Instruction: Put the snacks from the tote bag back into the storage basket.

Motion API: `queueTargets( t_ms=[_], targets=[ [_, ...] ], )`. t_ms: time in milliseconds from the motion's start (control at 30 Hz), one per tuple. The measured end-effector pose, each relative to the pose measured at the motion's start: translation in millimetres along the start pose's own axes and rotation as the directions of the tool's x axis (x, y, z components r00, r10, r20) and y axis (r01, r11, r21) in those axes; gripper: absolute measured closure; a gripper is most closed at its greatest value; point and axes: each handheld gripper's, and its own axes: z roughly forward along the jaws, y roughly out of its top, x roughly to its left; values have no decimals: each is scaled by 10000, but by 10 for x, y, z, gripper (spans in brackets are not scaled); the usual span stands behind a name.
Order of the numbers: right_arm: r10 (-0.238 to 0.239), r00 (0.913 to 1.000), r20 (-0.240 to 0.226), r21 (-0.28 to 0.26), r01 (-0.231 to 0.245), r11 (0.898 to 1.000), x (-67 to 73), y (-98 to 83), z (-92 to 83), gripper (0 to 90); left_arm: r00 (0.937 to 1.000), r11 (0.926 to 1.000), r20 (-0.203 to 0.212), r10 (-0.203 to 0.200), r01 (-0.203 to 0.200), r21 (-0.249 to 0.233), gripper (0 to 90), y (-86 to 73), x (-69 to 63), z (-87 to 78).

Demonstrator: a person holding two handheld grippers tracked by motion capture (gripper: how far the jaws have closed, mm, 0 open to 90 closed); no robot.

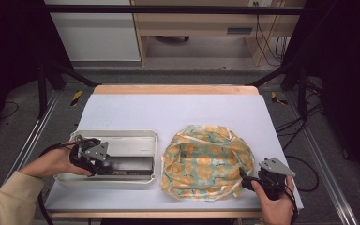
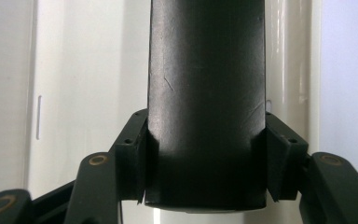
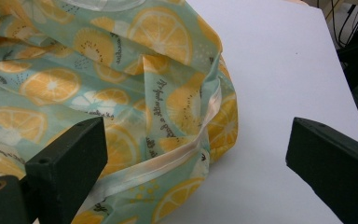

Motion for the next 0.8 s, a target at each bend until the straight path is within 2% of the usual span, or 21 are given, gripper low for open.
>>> queueTargets(
  t_ms=[133,233,267,633,700,733,800],
  targets=[
    [-4,10000,-2,-3,4,10000,-1,0,0,57,9999,9998,100,-103,104,-184,433,-22,16,19],
    [-1,10000,-8,24,1,10000,1,0,1,56,9999,10000,158,-14,16,-96,432,-27,32,23],
    [2,10000,-33,40,-2,10000,4,0,1,56,9996,9998,249,-126,129,-147,432,-32,41,43],
    [-13,9999,-102,84,14,10000,9,-1,6,55,9985,9993,500,-203,218,-288,418,-70,78,66],
    [-41,9999,-127,109,43,9999,9,-3,11,54,9977,9987,578,-347,368,-359,393,-85,91,73],
    [-29,9999,-169,123,31,9999,12,-4,10,54,9974,9982,520,-493,510,-322,346,-94,93,68],
    [-40,9998,-175,109,42,9999,13,-4,9,55,9976,9982,493,-486,502,-320,325,-95,86,46]
  ],
)
